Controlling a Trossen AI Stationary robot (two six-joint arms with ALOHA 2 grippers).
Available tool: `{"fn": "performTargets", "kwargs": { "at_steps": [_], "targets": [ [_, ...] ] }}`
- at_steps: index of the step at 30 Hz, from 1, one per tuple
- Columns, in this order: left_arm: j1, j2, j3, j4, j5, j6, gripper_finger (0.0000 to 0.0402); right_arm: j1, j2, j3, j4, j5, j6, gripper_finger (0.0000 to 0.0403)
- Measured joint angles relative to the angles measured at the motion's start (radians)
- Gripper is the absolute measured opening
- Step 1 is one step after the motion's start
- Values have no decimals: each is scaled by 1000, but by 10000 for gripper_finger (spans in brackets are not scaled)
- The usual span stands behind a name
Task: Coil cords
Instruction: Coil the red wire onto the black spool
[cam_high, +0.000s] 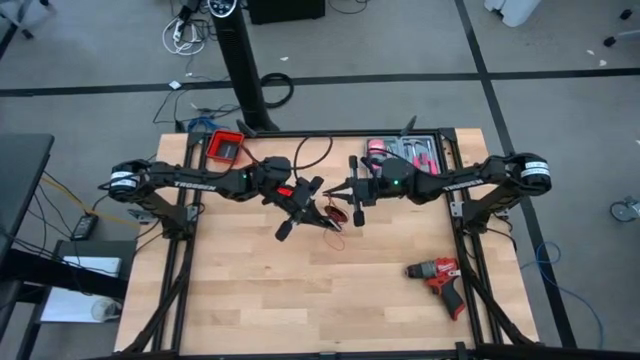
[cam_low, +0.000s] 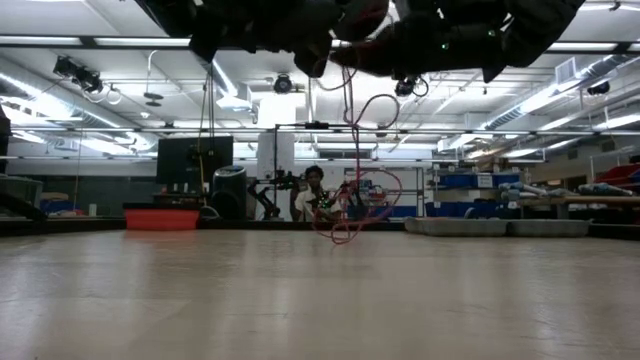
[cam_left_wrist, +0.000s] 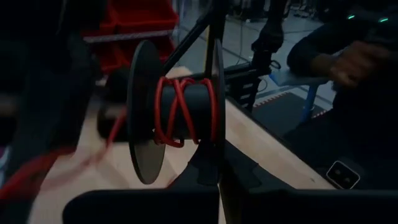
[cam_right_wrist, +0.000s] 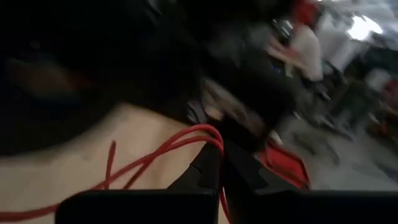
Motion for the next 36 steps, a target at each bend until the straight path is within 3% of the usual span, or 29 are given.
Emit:
{"fn": "performTargets", "kwargs": {
  "at_steps": [3, 10, 17, 20, 27, 36],
  "targets": [
    [0, 0, 0, 3, 5, -1, 0, -13, -21, 0, -93, 83, 24, 19],
    [1, 0, 0, -26, -11, 1, 0, -28, -144, 0, -442, 152, 117, 55],
    [14, -1, 0, -18, -18, 1, 0, -51, -253, 0, -843, 222, 298, 57],
    [14, -1, 0, 19, -18, 1, 0, -53, -274, -4, -895, 210, 318, 57],
    [14, -1, 1, 128, -67, 42, 0, 3, -273, -104, -439, 68, 282, 55],
    [14, -1, 1, 138, -208, 134, 0, 26, -113, -273, 251, -19, 385, 55]
  ]
}}
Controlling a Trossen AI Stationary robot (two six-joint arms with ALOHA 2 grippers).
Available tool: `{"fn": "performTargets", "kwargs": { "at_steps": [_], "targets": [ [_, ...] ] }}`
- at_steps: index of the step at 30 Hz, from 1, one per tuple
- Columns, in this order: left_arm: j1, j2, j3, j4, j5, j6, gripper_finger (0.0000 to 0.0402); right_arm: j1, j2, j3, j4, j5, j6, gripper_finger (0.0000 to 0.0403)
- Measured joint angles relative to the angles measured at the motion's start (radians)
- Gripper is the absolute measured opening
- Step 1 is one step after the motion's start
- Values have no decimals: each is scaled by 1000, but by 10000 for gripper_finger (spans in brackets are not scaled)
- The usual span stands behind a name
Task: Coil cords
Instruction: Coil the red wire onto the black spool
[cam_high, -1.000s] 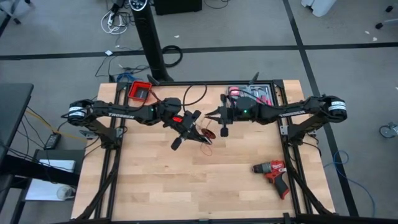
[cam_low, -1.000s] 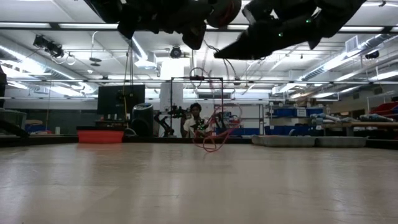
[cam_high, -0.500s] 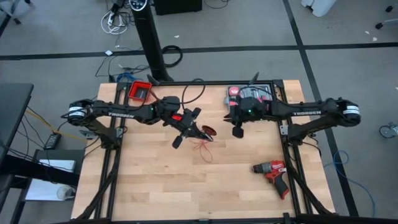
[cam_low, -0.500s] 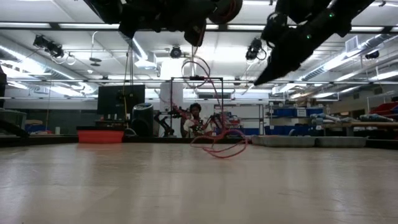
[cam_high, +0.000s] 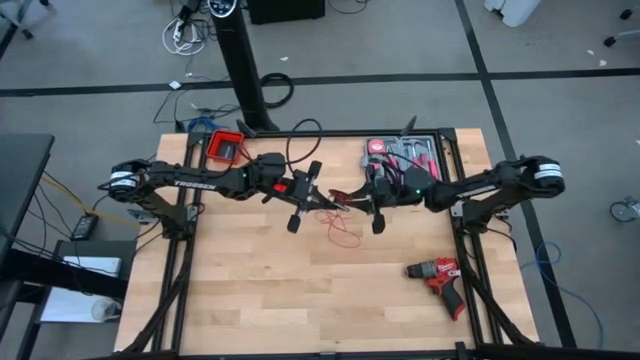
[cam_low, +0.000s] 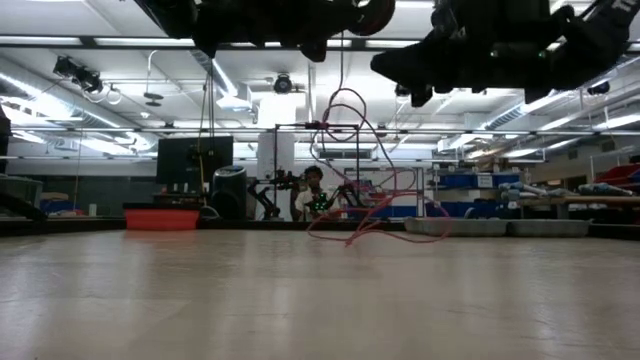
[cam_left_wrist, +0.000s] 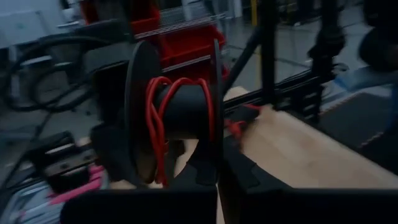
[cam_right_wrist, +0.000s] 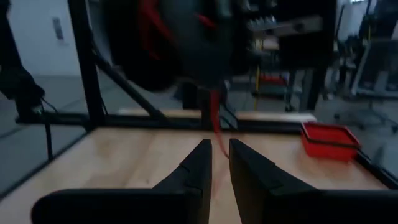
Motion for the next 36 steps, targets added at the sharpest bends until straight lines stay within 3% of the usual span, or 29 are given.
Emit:
{"fn": "performTargets", "kwargs": {
  "at_steps": [6, 14, 28, 31, 36],
  "targets": [
    [0, 0, 0, 35, -48, 2, 0, 2, 120, 39, 60, -4, 18, 56],
    [0, 0, 0, 42, -61, 21, 0, 2, 178, 74, 44, -28, 58, 54],
    [-1, 0, 1, 70, -77, 50, 1, 1, 179, 75, 20, 52, -16, 30],
    [-1, 0, 1, 97, -89, 43, 1, 1, 179, 75, -10, 53, -41, 7],
    [9, -52, 0, 118, -95, -7, 1, -9, 168, 74, -114, 67, -45, 4]
  ]
}}
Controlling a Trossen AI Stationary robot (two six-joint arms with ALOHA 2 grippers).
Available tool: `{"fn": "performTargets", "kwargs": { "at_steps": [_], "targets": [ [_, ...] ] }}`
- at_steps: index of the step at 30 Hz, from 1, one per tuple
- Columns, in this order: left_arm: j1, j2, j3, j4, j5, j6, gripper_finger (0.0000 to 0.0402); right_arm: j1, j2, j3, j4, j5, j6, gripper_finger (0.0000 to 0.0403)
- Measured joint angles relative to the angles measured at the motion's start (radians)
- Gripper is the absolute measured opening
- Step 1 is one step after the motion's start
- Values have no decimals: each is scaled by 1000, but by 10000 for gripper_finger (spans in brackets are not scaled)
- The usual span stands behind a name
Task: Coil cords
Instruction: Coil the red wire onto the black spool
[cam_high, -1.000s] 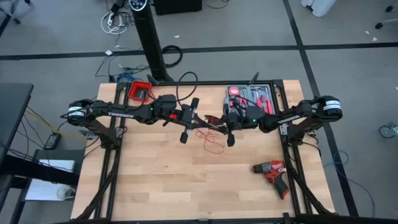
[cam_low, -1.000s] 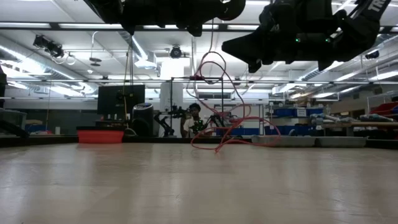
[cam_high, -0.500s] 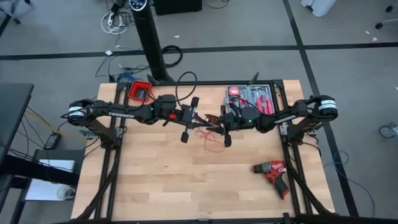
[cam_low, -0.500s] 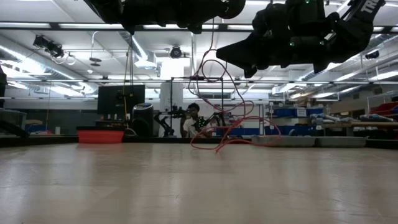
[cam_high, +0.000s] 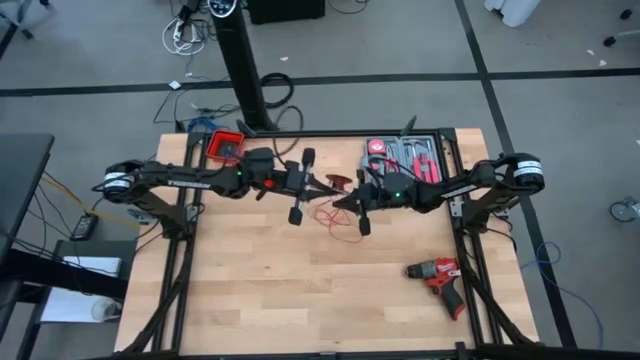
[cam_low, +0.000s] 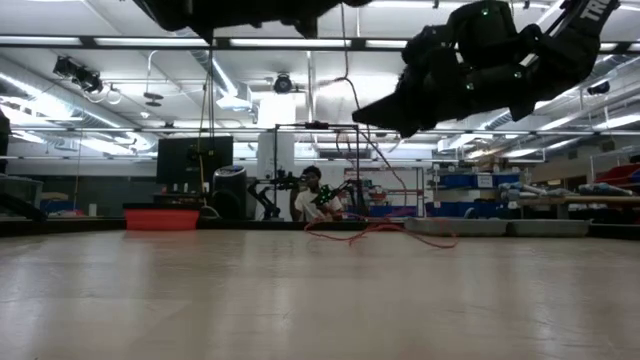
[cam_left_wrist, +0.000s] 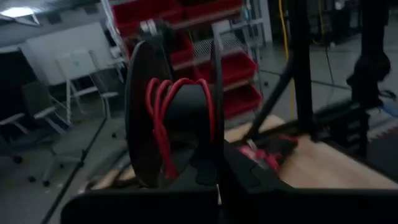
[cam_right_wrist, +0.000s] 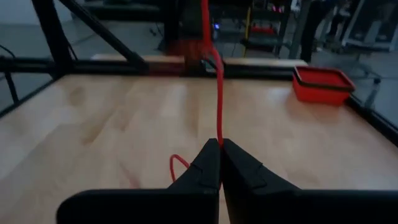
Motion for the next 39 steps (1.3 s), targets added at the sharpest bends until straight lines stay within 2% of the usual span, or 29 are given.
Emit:
{"fn": "performTargets", "kwargs": {
  "at_steps": [4, 11, 19, 32, 39],
  "targets": [
    [15, -69, 0, -61, -2, -9, 1, -24, -38, -8, -86, 3, -9, 3],
    [41, -206, -1, -297, -54, 7, 1, -78, -143, -82, -180, 37, 7, 1],
    [41, -351, 0, -442, -174, 57, 1, -119, -207, -146, -340, 73, 100, 1],
    [41, -512, 0, -527, -278, 61, 1, -125, -221, -153, -598, 44, 233, 1],
    [41, -563, 0, -468, -280, 61, 1, -136, -223, -152, -700, 37, 277, 2]
  ]
}}
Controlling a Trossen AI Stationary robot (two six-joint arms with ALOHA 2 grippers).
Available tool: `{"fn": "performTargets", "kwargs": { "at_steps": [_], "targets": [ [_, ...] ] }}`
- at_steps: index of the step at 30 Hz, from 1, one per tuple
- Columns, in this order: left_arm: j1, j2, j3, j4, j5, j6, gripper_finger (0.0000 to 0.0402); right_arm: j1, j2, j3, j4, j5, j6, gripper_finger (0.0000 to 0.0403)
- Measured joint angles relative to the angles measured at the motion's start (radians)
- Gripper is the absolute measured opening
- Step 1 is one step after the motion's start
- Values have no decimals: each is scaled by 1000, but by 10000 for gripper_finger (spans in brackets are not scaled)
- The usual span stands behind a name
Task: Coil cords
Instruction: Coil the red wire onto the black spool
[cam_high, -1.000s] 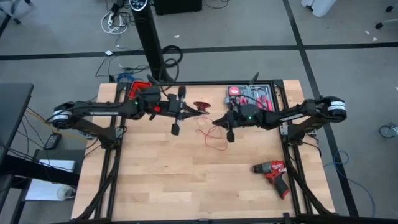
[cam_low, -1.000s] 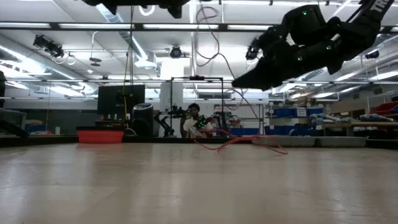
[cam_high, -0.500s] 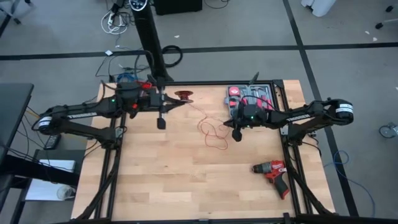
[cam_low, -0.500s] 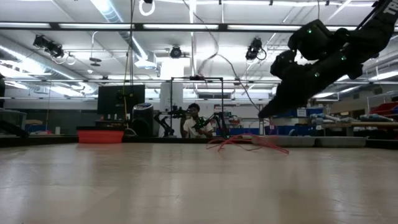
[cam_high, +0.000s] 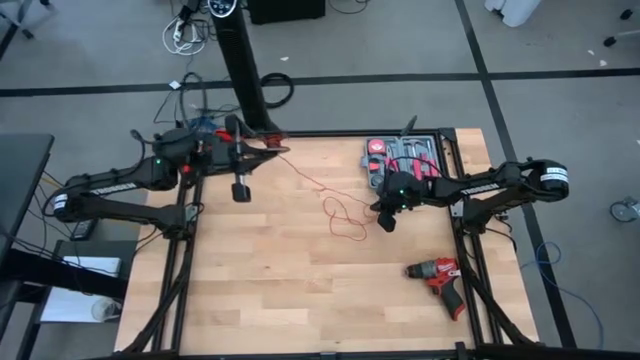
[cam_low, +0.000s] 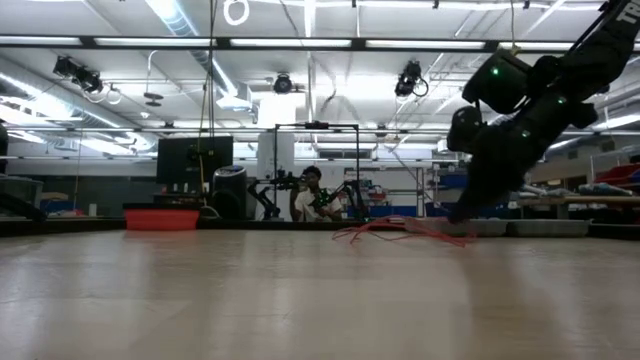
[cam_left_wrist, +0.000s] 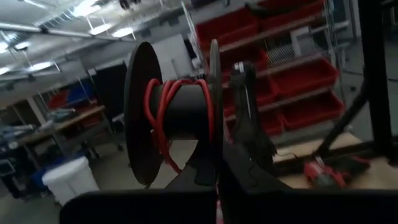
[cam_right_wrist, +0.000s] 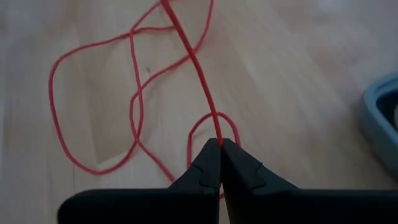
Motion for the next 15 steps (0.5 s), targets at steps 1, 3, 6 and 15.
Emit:
{"fn": "performTargets", "kwargs": {
  "at_steps": [1, 3, 6, 15],
  "targets": [
    [0, -6, 0, 7, 0, 0, 1, 0, 0, 0, -6, 0, 3, 2],
    [0, -8, 0, 50, 0, 0, 1, 0, -4, 0, -27, -5, 15, 2],
    [0, -18, 0, 81, 1, 0, 1, -1, -7, 0, -73, -33, 48, 2],
    [0, -26, 0, 199, -9, -3, 1, -1, -8, 2, -189, -67, 72, 2]
  ]
}}
